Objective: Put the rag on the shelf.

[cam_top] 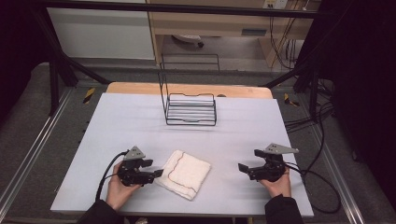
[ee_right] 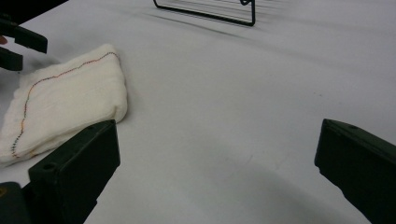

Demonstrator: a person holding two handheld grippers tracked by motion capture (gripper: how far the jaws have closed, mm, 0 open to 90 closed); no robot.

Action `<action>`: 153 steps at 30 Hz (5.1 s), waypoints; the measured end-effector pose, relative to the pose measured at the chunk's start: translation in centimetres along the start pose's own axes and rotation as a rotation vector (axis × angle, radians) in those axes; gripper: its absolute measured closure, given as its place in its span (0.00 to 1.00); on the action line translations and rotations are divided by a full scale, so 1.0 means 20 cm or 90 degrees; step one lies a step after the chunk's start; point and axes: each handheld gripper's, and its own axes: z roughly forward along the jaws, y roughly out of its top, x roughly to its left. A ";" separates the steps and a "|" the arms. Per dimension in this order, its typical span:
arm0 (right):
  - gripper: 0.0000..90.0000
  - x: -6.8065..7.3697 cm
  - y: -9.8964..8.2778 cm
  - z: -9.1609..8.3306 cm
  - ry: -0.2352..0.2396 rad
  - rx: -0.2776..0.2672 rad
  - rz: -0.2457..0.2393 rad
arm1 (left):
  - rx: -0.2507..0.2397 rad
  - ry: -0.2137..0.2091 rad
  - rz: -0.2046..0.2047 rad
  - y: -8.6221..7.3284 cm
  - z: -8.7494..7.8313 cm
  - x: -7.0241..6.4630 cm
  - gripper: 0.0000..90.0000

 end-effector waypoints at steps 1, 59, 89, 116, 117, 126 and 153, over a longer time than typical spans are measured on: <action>0.01 0.00 0.00 0.00 0.000 0.000 0.000 | 0.003 -0.001 -0.003 0.00 0.01 0.00 0.47; 0.93 0.42 0.15 0.53 0.036 0.109 -0.057 | 0.053 0.007 -0.028 -0.03 0.03 -0.12 0.91; 0.06 0.33 0.13 0.34 0.011 0.052 -0.043 | 0.028 0.055 -0.014 0.27 0.22 0.09 0.35; 0.05 0.31 0.12 0.35 0.019 0.052 -0.024 | 0.056 0.041 -0.032 0.26 0.32 0.04 0.80; 0.05 0.31 0.12 0.35 0.019 0.052 -0.024 | 0.059 0.040 -0.031 0.26 0.32 0.04 0.80; 0.14 0.32 0.12 0.41 0.019 0.042 -0.007 | 0.055 0.053 -0.006 0.26 0.32 0.01 0.85; 0.70 0.38 0.12 0.56 0.021 0.102 0.001 | 0.027 0.045 0.017 0.23 0.33 0.02 0.84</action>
